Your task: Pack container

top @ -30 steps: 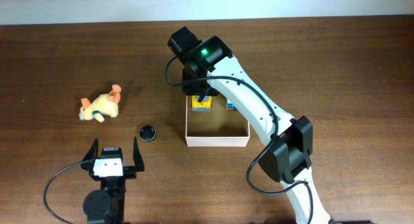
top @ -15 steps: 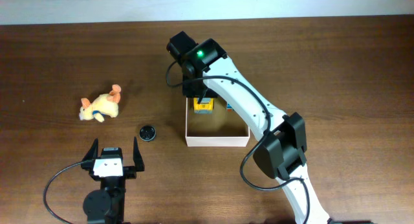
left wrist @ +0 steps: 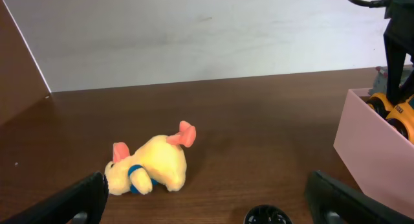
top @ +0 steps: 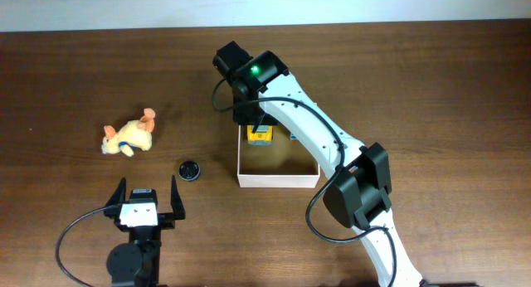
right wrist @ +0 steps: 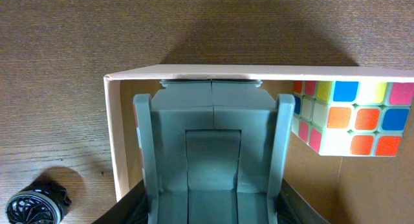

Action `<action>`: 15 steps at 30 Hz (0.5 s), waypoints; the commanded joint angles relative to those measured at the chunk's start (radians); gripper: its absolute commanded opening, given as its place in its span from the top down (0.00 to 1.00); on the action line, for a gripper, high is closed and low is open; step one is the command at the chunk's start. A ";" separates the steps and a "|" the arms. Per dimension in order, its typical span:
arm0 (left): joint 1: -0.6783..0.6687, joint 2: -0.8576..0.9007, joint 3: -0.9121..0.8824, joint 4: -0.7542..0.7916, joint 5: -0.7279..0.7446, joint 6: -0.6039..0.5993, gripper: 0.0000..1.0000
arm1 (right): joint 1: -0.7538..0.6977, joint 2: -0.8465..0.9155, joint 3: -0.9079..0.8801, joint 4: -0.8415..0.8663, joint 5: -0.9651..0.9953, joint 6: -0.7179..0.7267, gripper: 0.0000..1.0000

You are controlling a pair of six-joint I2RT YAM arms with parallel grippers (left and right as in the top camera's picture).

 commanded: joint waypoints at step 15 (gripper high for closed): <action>0.007 -0.008 -0.004 -0.004 0.003 0.020 0.01 | 0.033 0.039 0.005 0.035 -0.007 0.012 0.58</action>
